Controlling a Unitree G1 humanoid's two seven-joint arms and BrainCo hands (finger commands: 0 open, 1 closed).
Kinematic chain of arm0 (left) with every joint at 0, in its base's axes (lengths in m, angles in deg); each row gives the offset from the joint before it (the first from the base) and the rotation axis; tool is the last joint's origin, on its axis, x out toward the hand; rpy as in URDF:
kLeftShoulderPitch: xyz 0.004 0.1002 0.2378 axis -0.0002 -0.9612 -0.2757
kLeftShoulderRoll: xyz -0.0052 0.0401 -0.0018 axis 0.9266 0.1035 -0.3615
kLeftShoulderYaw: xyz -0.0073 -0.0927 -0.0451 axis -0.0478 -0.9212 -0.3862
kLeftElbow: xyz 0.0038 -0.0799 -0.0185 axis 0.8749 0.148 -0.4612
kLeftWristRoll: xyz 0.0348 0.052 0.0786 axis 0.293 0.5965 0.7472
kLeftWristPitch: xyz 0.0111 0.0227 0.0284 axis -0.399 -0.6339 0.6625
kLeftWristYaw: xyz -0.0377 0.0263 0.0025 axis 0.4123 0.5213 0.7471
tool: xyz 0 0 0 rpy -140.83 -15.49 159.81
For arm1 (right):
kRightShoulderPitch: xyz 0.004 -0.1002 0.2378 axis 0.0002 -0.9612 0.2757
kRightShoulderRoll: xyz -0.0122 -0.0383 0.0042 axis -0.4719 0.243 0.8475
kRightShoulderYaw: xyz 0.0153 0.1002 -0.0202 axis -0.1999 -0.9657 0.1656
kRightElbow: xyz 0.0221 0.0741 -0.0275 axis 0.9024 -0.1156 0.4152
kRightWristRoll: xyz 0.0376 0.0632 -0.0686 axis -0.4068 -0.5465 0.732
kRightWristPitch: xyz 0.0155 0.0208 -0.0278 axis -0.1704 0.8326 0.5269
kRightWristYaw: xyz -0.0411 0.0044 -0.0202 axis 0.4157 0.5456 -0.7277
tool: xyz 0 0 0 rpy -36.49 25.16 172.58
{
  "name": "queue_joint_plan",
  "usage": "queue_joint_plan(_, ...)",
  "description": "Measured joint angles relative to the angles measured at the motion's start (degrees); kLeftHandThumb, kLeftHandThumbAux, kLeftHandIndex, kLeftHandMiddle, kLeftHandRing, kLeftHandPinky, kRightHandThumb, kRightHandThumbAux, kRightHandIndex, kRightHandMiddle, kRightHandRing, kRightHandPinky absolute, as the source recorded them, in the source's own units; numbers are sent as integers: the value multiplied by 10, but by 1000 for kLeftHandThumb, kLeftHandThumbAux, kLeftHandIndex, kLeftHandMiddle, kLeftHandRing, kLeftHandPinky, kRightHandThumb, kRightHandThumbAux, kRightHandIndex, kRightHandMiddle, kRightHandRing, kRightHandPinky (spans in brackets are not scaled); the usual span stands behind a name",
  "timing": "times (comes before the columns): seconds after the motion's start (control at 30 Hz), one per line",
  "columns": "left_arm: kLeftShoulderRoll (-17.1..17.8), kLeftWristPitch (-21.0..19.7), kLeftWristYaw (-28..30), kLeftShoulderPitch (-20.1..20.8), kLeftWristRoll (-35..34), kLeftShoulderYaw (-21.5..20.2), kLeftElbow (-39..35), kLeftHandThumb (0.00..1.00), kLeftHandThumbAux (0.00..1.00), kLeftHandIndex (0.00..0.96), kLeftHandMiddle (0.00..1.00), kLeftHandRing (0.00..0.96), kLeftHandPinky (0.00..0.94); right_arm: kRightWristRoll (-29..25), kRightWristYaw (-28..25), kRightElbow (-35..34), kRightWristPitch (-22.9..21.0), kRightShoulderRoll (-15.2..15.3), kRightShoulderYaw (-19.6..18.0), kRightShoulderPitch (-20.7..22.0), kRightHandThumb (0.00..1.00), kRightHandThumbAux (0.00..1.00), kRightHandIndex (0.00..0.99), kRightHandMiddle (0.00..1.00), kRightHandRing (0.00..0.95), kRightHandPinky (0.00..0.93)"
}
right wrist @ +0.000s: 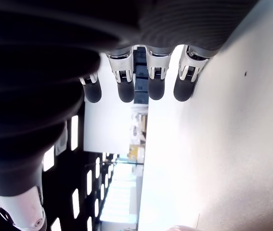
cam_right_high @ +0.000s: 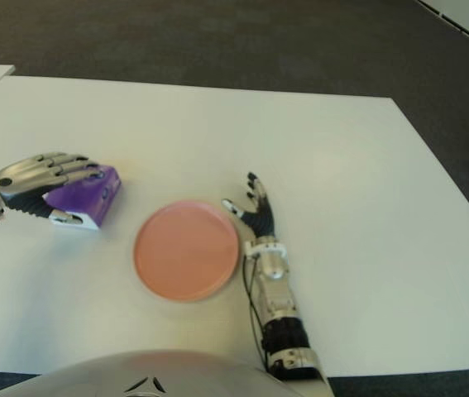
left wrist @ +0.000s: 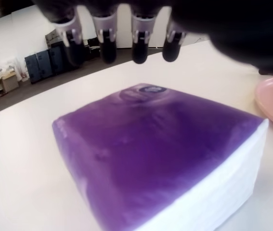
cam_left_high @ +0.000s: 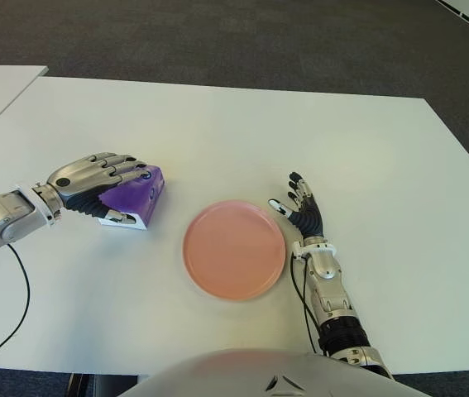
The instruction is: Put the tissue paper into the plate.
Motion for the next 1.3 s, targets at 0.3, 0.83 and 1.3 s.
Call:
queue_joint_plan(0.3,-2,-8,1,-1,0,1,-1,271,157,0,0,0,0,0,-1,-2,-1,0,0,-1,143,704,8,29,33,69)
queue_joint_plan(0.83,-5,-19,6,10,26,33,37,246,153,0,0,0,0,-1,-1,-12,-3,0,1,-10,148,702,10,29,33,68)
queue_joint_plan(1.3,-18,-46,-36,58,70,94,96,239,139,0,0,0,0,-1,-3,-21,-13,1,1,-15,143,718,6,28,30,68)
